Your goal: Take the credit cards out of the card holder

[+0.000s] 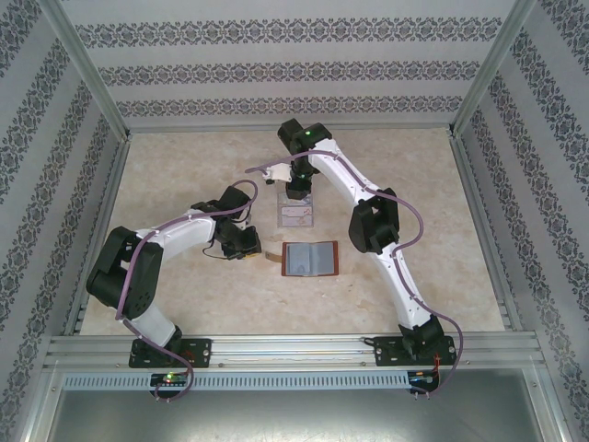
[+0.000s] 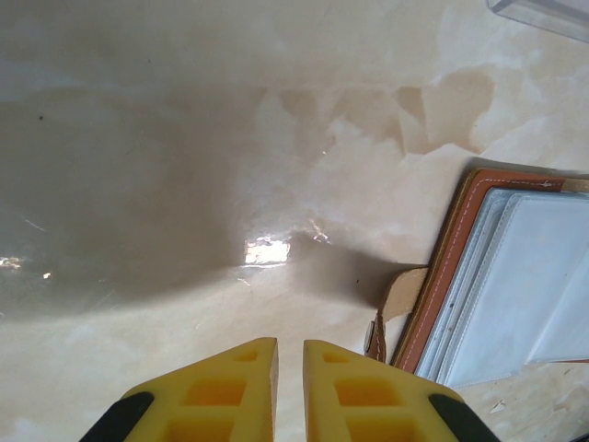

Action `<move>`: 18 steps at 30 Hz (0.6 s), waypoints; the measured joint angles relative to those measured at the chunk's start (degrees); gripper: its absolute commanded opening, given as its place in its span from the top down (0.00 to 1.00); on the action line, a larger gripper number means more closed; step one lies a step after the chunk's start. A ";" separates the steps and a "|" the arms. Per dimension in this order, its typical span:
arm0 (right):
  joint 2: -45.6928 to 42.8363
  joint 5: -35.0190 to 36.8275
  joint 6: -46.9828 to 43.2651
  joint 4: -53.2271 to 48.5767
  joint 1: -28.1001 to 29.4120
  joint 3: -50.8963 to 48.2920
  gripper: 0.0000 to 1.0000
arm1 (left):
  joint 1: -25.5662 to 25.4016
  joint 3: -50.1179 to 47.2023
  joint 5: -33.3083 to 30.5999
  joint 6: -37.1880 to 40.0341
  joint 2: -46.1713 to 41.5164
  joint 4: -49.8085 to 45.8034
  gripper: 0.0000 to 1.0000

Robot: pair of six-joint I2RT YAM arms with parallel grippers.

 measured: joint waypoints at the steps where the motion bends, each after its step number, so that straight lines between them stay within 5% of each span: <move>1: 0.00 0.37 0.13 0.37 0.00 0.02 0.76 | 0.00 0.00 0.00 0.00 0.00 0.00 0.85; 18: -0.04 4.92 0.39 4.20 0.02 0.00 0.74 | 0.00 0.00 0.00 -0.02 0.00 0.00 0.85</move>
